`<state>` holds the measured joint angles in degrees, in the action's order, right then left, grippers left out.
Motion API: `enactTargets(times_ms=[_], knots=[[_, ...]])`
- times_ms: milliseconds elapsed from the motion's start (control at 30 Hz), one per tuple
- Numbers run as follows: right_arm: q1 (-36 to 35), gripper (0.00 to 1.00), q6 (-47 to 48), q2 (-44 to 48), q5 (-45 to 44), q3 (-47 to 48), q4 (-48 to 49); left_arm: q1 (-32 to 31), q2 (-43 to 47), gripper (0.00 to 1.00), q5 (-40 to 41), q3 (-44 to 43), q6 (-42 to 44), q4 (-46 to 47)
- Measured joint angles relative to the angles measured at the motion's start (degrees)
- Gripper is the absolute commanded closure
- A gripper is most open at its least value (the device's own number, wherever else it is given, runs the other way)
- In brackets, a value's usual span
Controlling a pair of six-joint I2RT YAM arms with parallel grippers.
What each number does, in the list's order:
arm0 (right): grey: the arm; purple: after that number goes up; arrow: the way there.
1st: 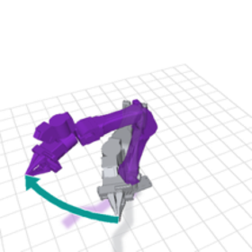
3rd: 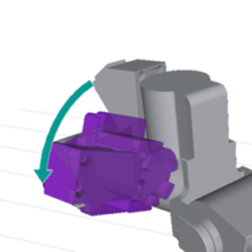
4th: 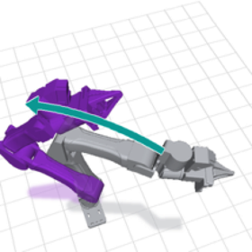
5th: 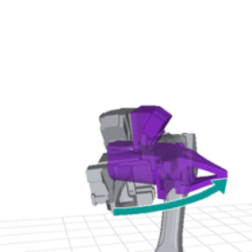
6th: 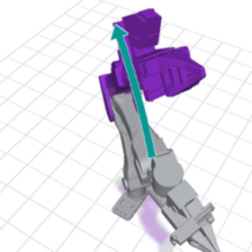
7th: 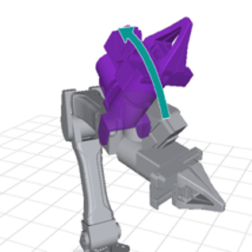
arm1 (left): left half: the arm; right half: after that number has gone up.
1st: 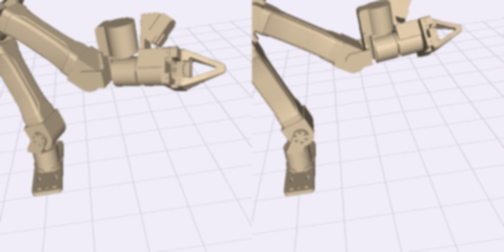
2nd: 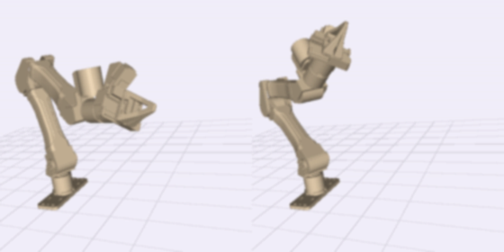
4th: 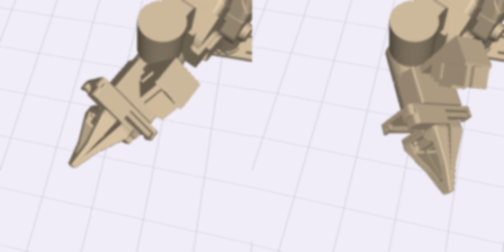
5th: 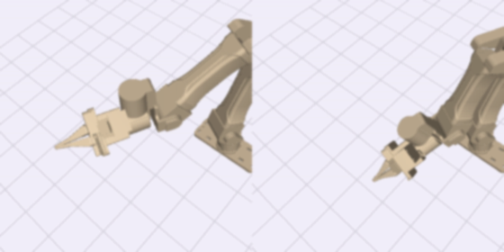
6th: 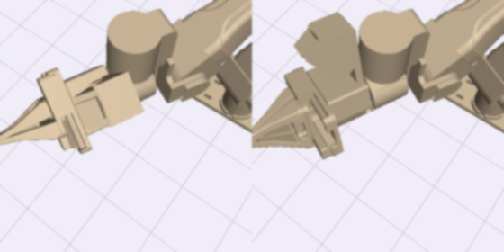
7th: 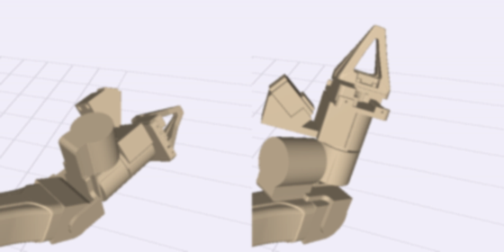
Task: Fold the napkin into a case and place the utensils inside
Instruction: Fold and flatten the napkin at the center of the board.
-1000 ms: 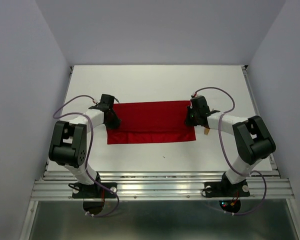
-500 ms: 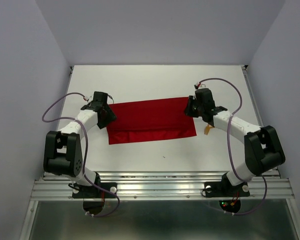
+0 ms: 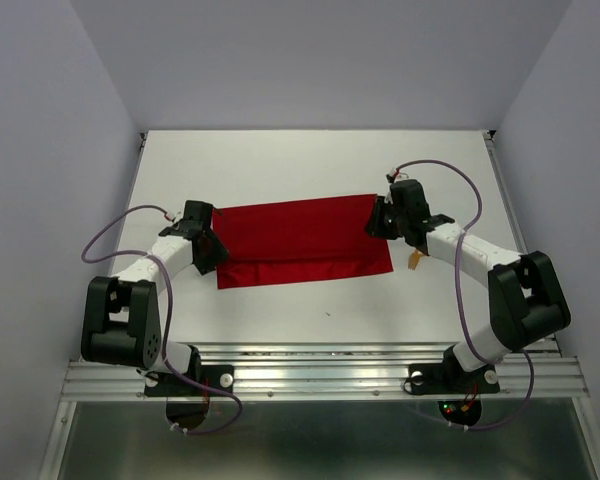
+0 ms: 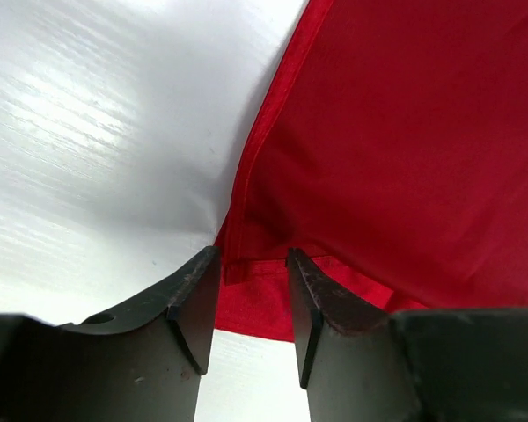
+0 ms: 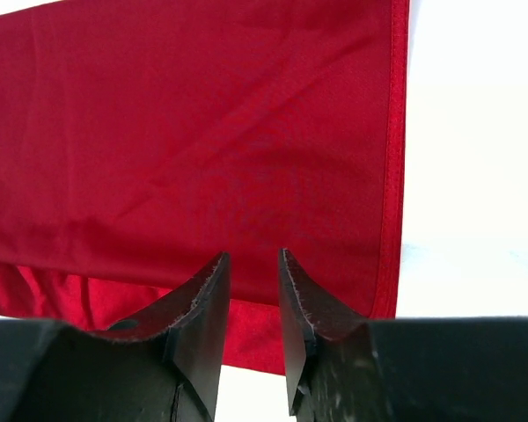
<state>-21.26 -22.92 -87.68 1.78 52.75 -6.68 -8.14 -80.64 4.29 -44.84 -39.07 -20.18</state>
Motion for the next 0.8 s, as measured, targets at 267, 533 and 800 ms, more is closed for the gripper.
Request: enactTargets(times_ms=[267,533,800], knots=[[0.00,0.64,0.00,0.00,-0.02,-0.68,-0.42,0.00,-1.31,0.55,-1.22,1.97,0.00,0.87],[0.00,0.64,0.02,0.00,-0.02,-1.18,-0.66,0.00,-1.86,0.66,-1.27,2.16,-0.11,2.16],[0.00,0.57,0.02,0.46,-0.31,-2.34,-0.68,0.00,-1.84,1.00,-1.31,2.16,-0.57,2.78]])
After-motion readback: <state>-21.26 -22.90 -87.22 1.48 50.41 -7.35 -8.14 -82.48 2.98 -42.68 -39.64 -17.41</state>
